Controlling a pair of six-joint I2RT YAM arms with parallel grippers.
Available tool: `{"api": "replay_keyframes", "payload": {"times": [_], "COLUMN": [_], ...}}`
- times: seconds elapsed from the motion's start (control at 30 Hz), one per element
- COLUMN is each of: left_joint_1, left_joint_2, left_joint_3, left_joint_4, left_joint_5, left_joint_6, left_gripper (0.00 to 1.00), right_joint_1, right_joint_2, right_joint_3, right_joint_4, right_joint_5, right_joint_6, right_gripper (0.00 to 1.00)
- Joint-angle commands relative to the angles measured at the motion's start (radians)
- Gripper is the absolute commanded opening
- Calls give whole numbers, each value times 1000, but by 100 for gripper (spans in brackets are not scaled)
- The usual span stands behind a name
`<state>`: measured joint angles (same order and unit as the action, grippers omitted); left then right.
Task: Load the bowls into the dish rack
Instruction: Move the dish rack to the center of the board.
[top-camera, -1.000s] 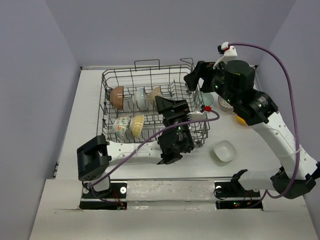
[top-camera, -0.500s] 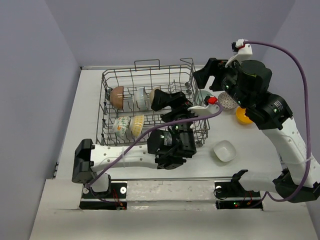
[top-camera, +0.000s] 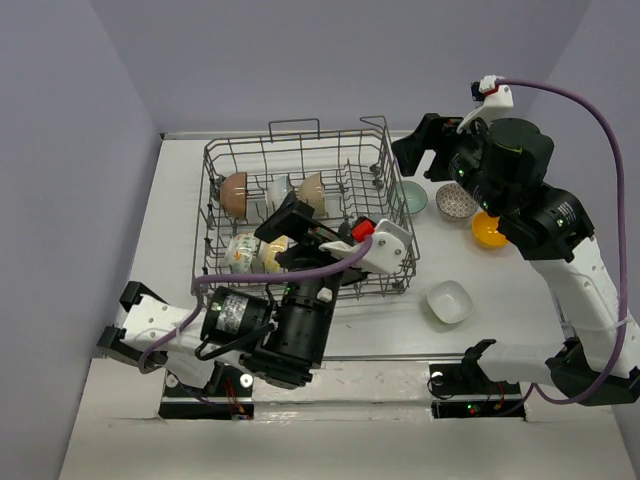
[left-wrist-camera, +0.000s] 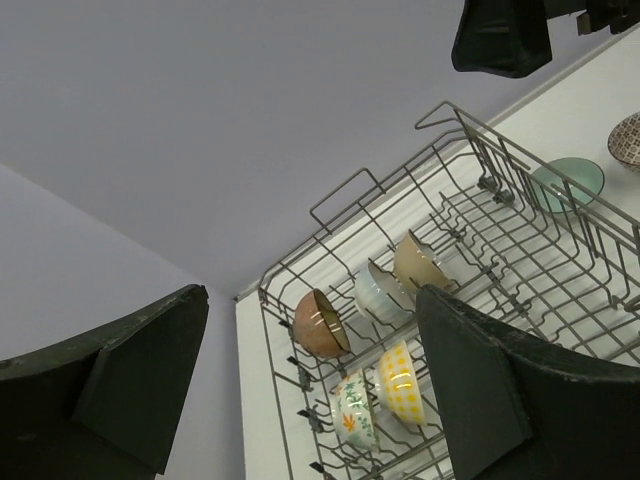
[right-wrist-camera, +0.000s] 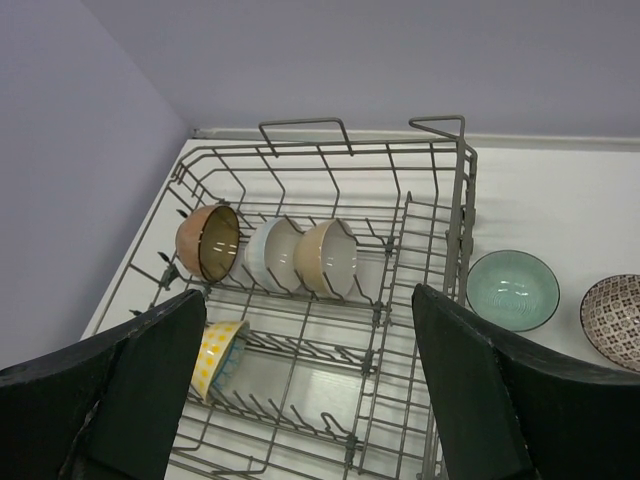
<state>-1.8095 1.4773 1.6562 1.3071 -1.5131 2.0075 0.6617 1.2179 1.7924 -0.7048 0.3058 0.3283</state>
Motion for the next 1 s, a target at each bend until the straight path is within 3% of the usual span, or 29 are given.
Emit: {"api": "replay_keyframes", "payload": {"times": [0.0, 0.17, 0.33, 0.37, 0.43, 0.47, 0.5, 0.53, 0.57, 0.6, 0.63, 0.67, 0.7, 0.83, 0.97], "left_joint_1": [-43, -120, -305, -345, -451, -477, -494, -505, -505, -505, -505, -505, -505, -505, -505], "left_joint_2": [-63, -38, -44, -55, -126, -167, -261, -312, -365, -424, -449, -481, -545, -603, -606], "left_joint_3": [28, 120, 253, 255, 191, 156, 89, 76, 89, 141, 212, 185, 75, -91, -119], "left_joint_4": [770, 770, 738, 721, 535, 423, 42, -244, -524, -1034, -1154, -1134, -945, -596, -556], "left_joint_5": [-170, -151, -98, -82, -32, -18, 0, 70, 126, 192, 297, 301, 280, 104, -21], "left_joint_6": [372, 376, 343, 321, 115, -14, -183, -648, -908, -1145, -1401, -1389, -1327, -978, -928], "left_gripper": [99, 99, 99, 99, 99, 99, 99, 99, 99, 99, 99, 99, 99, 99, 99], "right_joint_1": [1, 1, 1, 1, 1, 1, 1, 1, 1, 1, 1, 1, 1, 1, 1], "right_joint_2": [-6, -6, -3, -3, -6, -6, -8, -11, -12, -14, -18, -21, -23, -24, -21], "right_joint_3": [39, 35, 38, 36, 32, 30, 27, 25, 25, 24, 24, 24, 22, 16, 6], "right_joint_4": [7, 7, -1, -1, -1, -1, -1, -1, -1, -2, -4, -5, -7, -15, -19], "right_joint_5": [4, 10, 9, 9, 10, 10, 12, 12, 12, 12, 15, 16, 19, 26, 41], "right_joint_6": [-14, -18, -20, -21, -21, -23, -25, -25, -25, -26, -28, -29, -31, -35, -32], "right_gripper": [89, 89, 89, 89, 89, 89, 90, 89, 90, 90, 90, 90, 90, 91, 91]}}
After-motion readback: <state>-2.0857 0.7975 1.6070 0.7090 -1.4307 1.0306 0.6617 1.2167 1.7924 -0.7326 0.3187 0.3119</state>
